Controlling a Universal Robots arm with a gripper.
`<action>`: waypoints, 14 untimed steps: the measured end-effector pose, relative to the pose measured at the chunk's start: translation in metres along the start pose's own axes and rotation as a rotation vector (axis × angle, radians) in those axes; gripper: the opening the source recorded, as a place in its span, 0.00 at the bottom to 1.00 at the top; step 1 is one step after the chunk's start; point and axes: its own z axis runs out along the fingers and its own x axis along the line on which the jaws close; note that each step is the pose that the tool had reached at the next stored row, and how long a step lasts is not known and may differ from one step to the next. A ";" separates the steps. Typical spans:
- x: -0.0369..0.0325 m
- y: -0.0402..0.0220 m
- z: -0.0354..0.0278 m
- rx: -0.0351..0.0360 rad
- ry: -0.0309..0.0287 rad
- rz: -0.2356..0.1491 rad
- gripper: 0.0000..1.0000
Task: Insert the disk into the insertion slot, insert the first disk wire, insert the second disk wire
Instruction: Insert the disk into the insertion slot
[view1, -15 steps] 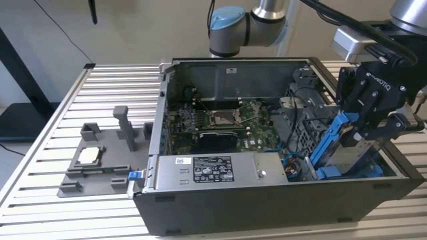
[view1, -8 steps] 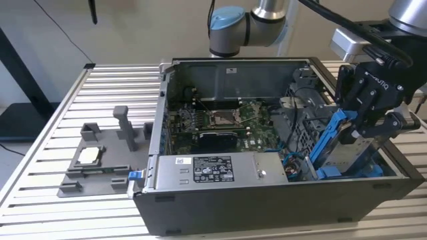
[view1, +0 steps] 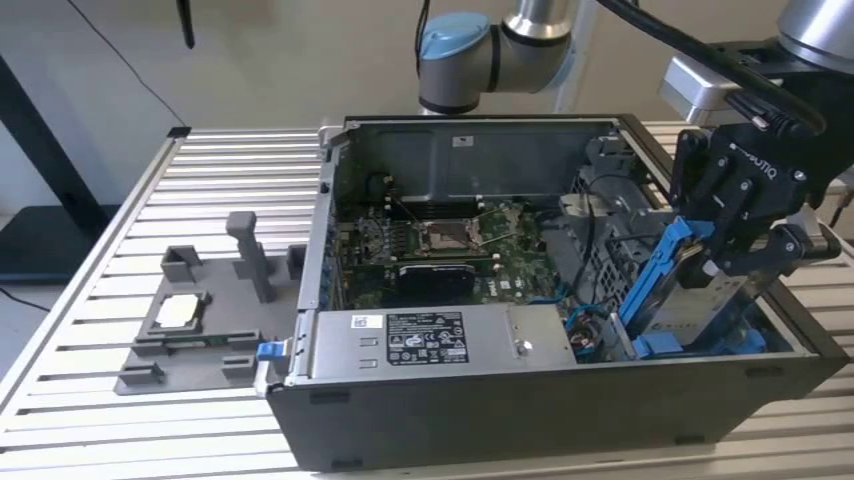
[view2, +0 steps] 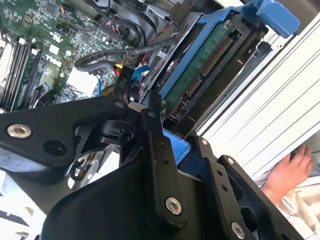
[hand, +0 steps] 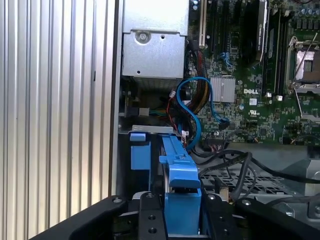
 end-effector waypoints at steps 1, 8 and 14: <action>0.0000 0.0000 -0.0004 0.0001 -0.0003 0.000 0.33; -0.0001 0.0000 -0.0007 0.0000 -0.0008 0.000 0.33; -0.0001 0.0001 -0.0014 -0.0001 0.0003 0.000 0.43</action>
